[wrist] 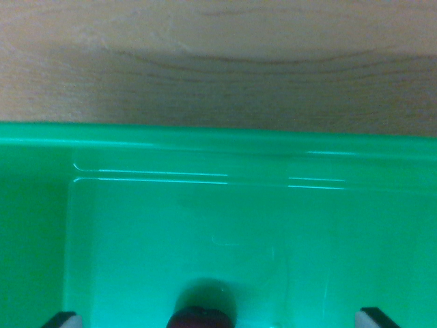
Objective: Pick fruit
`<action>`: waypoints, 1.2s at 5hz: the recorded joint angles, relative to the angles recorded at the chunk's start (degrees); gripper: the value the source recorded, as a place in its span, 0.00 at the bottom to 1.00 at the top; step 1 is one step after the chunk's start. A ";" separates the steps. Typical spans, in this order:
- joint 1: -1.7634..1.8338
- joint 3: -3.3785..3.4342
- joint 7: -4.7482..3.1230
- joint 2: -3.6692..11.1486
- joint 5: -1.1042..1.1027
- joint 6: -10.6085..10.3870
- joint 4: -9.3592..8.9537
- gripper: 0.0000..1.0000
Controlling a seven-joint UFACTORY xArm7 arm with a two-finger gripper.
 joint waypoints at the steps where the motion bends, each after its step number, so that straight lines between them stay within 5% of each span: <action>1: 0.30 0.30 -0.06 1.31 -0.25 -2.71 -2.34 0.00; 2: 0.60 0.60 -0.12 2.60 -0.49 -5.38 -4.65 0.00; 5: 0.87 0.87 -0.18 3.79 -0.71 -7.85 -6.78 0.00; 6: 1.15 1.15 -0.23 4.99 -0.94 -10.33 -8.93 0.00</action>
